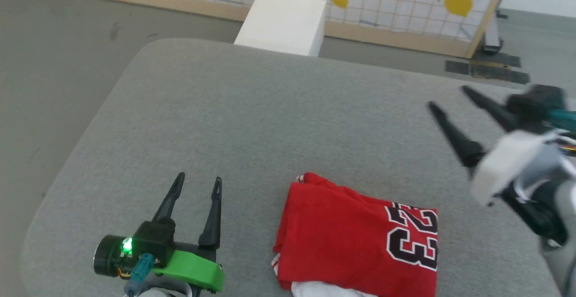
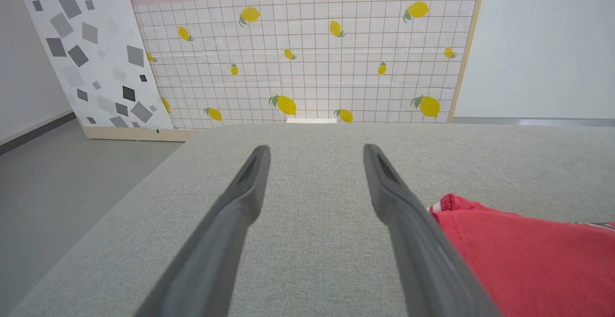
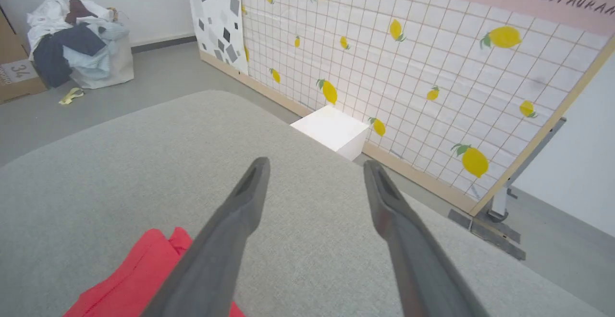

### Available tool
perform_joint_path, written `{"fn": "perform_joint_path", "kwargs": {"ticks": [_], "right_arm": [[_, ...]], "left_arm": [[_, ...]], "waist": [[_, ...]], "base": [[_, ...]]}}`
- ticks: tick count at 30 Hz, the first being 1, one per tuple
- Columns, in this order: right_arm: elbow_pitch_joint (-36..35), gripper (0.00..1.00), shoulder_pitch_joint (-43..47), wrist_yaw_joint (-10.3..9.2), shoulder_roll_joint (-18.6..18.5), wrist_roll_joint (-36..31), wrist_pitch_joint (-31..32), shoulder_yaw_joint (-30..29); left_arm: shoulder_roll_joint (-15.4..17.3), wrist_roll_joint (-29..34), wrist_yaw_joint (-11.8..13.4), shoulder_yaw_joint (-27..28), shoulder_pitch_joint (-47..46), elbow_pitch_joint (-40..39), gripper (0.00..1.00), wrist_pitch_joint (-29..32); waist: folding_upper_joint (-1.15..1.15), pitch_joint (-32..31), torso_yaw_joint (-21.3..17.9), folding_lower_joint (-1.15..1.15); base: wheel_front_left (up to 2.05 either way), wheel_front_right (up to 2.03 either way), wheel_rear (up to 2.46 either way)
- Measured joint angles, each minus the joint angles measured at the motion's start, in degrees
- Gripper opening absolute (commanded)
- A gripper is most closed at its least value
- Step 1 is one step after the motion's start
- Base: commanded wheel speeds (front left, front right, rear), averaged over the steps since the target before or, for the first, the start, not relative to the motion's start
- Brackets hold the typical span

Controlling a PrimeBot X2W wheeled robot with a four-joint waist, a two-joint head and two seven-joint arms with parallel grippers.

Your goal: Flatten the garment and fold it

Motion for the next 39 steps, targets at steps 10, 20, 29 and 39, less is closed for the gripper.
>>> {"fn": "perform_joint_path", "kwargs": {"ticks": [10, 20, 29, 39], "right_arm": [[-0.1, 1.00, 12.7, 0.00, 2.9, -3.5, -13.0, -15.1], [-4.2, 1.00, 24.2, 0.00, 14.1, -2.7, -7.8, -20.2], [-7.7, 1.00, 26.3, 0.00, 14.0, 5.7, 8.6, -16.3], [-5.4, 1.00, 23.9, -0.01, 15.7, 18.1, 35.1, -17.0]], "left_arm": [[0.2, -1.9, -0.3, 1.0, 0.0, 1.3, 1.00, 0.2], [1.3, -2.5, -1.3, 0.2, 0.1, 1.2, 1.00, 2.2], [1.7, -2.5, -1.6, -1.2, 0.0, 0.7, 1.00, 2.3], [1.6, -2.3, -1.7, -2.5, -2.0, 0.6, 1.00, 2.0]], "waist": [[0.00, -1.4, -5.4, 0.00], [0.00, -1.2, -9.3, 0.00], [0.00, 1.9, -9.3, 0.00], [0.00, 6.6, -6.6, 0.00]], "base": [[0.00, 0.00, 0.00], [0.00, 0.00, 0.00], [0.00, 0.00, 0.00], [0.00, 0.00, 0.00]]}}
